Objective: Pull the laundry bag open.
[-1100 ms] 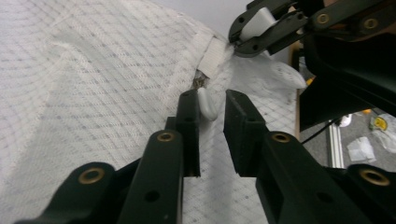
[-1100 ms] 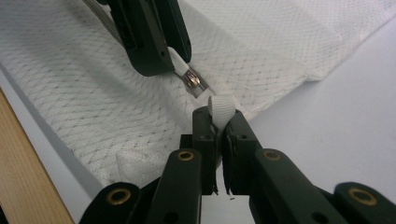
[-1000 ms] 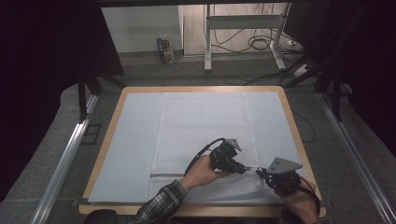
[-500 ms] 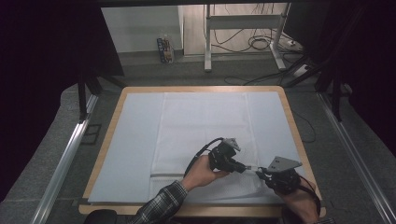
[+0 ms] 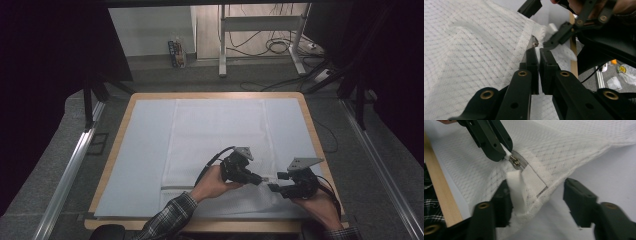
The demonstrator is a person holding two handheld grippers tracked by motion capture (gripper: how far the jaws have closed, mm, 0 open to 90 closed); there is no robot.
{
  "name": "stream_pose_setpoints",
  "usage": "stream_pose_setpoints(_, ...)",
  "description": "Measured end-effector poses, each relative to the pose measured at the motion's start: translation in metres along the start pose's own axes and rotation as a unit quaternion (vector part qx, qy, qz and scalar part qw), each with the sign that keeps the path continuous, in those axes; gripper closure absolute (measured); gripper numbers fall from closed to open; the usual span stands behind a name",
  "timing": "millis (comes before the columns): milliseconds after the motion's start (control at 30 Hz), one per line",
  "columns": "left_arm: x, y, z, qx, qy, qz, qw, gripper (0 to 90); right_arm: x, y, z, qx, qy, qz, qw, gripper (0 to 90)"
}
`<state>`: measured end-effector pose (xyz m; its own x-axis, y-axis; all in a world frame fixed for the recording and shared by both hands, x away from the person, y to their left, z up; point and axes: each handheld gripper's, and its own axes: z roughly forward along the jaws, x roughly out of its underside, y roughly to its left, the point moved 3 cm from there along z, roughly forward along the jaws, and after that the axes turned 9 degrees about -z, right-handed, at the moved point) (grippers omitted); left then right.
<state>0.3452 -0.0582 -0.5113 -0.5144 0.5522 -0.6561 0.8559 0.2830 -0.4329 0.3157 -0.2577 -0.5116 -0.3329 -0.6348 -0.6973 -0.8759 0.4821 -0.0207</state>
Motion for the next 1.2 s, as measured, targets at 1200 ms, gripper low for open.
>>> stream_pose_setpoints(1200, 0.016, 0.006, -0.011, -0.036, 0.027, -0.011, 0.9989, 87.1, 0.002, 0.005, 0.002, 0.052, 0.039, -0.016, 0.9978, 85.8)
